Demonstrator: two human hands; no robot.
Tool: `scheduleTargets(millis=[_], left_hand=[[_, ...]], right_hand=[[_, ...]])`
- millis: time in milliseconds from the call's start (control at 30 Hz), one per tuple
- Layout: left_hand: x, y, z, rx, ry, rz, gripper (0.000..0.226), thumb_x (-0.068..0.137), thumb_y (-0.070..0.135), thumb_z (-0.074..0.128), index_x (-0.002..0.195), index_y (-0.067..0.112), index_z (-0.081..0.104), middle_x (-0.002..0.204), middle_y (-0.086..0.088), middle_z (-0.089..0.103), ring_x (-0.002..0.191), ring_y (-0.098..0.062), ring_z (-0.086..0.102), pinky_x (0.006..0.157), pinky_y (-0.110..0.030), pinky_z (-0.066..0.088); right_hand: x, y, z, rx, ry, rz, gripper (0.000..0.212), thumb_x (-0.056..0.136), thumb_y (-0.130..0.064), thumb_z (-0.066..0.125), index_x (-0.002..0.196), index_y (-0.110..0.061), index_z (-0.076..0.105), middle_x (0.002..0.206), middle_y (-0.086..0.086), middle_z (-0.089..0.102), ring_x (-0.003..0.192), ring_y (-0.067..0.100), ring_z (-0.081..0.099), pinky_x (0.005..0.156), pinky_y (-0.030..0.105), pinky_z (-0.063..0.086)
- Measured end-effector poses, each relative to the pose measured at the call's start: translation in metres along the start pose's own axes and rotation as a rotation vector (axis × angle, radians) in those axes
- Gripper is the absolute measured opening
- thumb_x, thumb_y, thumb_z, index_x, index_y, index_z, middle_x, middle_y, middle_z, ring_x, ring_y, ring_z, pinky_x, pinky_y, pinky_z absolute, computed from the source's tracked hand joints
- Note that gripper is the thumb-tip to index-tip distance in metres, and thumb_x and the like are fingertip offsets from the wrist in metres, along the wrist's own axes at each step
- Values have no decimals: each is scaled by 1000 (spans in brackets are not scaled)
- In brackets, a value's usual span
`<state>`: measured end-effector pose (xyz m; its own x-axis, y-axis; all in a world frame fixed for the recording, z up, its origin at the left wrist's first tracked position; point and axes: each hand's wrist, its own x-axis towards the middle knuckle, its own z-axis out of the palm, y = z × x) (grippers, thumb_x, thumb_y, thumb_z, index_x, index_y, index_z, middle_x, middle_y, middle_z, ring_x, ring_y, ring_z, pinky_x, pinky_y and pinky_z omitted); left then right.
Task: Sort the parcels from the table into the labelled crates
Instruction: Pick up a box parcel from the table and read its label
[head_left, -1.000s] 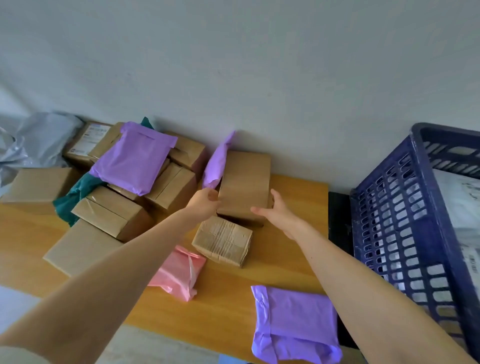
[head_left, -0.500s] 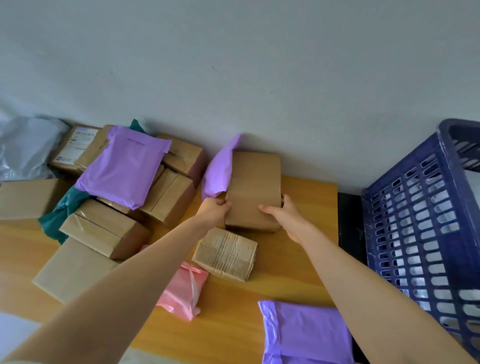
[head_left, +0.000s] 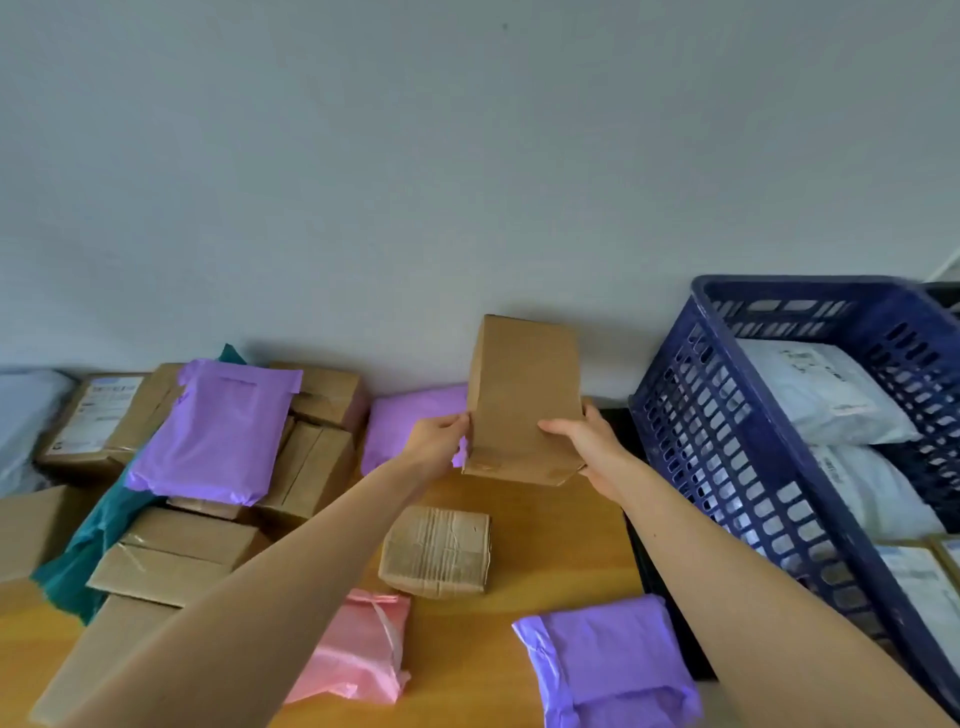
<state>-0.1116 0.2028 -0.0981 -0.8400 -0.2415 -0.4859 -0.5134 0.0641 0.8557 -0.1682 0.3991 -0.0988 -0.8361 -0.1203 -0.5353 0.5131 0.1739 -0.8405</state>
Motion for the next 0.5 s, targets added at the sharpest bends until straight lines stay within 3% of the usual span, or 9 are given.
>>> scheduleTargets(millis=[67, 200, 333, 367, 433, 500], left_hand=[[-11, 13, -5, -25, -36, 79, 30, 99, 21, 50, 126, 14, 62, 102, -7, 60, 88, -18, 50, 73, -26, 41], [-37, 37, -21, -126, -94, 321, 36, 97, 26, 56, 133, 21, 57, 120, 5, 62, 105, -3, 55, 91, -20, 44], [-58, 58, -51, -81, -153, 469, 39, 95, 36, 55, 134, 31, 54, 127, 8, 59, 100, 7, 55, 83, -8, 44], [-62, 61, -61, -77, -162, 487, 42, 95, 38, 55, 136, 33, 51, 131, 6, 58, 105, 5, 55, 87, -10, 45], [-71, 62, -79, -73, -170, 482, 54, 92, 44, 56, 143, 36, 40, 138, 1, 51, 120, -12, 51, 103, -30, 42], [-79, 60, -96, -92, -170, 432, 70, 88, 50, 57, 149, 34, 27, 141, -6, 48, 124, -20, 47, 102, -41, 41]], right_hand=[[-18, -10, -2, 74, 34, -26, 64, 80, -24, 75, 135, -20, 42, 121, 0, 61, 108, 23, 59, 99, 48, 46], [-55, -33, 10, 203, 100, -74, 71, 81, -49, 71, 137, -25, 36, 130, -6, 51, 116, 20, 50, 101, 44, 40], [-91, -53, 34, 286, 159, -165, 70, 84, -52, 66, 140, -21, 37, 126, -8, 51, 109, 16, 51, 86, 38, 42], [-100, -57, 41, 310, 161, -186, 67, 85, -49, 67, 138, -21, 39, 128, -6, 54, 110, 17, 54, 84, 37, 45], [-115, -62, 56, 364, 151, -218, 60, 86, -43, 68, 135, -20, 43, 128, 0, 58, 107, 19, 59, 79, 37, 51], [-130, -63, 72, 424, 128, -235, 54, 87, -40, 68, 133, -20, 46, 124, 2, 61, 106, 22, 62, 84, 41, 54]])
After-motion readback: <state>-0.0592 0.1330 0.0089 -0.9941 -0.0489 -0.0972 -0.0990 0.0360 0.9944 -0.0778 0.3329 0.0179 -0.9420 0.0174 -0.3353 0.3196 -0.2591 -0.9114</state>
